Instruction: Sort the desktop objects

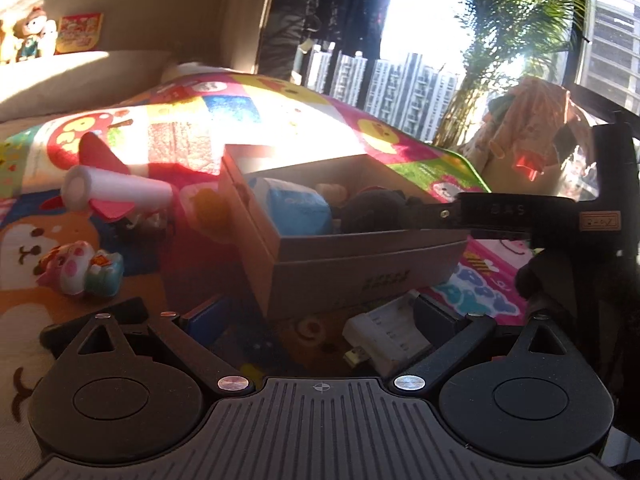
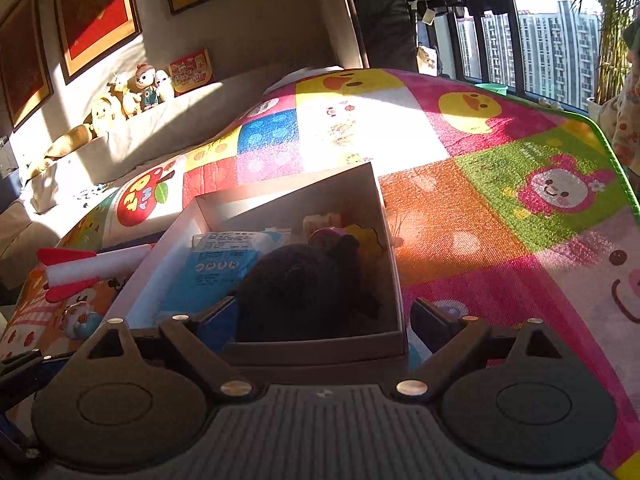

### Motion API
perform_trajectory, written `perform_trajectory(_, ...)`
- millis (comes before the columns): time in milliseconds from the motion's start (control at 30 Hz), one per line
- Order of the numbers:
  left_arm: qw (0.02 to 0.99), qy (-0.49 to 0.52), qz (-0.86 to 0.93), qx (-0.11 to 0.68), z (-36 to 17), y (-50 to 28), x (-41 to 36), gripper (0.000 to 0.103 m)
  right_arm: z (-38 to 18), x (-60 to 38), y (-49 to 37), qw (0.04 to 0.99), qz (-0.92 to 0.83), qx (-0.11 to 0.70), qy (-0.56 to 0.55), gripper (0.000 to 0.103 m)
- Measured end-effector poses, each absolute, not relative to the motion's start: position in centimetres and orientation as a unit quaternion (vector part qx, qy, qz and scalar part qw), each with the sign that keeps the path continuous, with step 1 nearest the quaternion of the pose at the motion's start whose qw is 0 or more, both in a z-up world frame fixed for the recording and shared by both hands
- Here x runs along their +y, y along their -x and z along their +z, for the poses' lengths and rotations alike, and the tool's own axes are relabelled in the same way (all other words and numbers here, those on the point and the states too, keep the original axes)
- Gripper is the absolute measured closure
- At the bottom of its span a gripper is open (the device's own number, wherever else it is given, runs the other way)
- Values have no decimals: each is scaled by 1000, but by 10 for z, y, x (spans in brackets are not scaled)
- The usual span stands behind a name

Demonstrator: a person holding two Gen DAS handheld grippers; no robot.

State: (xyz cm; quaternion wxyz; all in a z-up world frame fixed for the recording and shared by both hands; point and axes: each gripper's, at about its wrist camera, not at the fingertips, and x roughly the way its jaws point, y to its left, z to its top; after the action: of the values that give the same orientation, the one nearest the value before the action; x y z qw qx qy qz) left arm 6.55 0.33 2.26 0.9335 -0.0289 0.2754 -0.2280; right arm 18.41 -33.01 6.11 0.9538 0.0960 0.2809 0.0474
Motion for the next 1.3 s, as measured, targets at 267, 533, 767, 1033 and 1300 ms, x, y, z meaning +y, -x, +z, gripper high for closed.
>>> perform_trajectory(267, 937, 69, -121, 319, 11, -55, 48, 2, 68, -335, -125, 958, 51, 277, -55, 0)
perform_trajectory(533, 947, 57, -103, 298, 13, -45, 44, 1, 47, -315, -93, 945, 70, 319, 11, 0)
perform_trajectory(767, 949, 53, -111, 290, 13, -26, 39, 1, 53, -299, -80, 950, 70, 300, 55, 0)
perform_trajectory(1033, 945, 75, -109, 300, 10, -31, 45, 1, 45, -293, -86, 941, 84, 324, 49, 0)
perform_trajectory(1300, 944, 107, -90, 299, 8, -32, 55, 1, 45, -253, -116, 934, 122, 331, 53, 0)
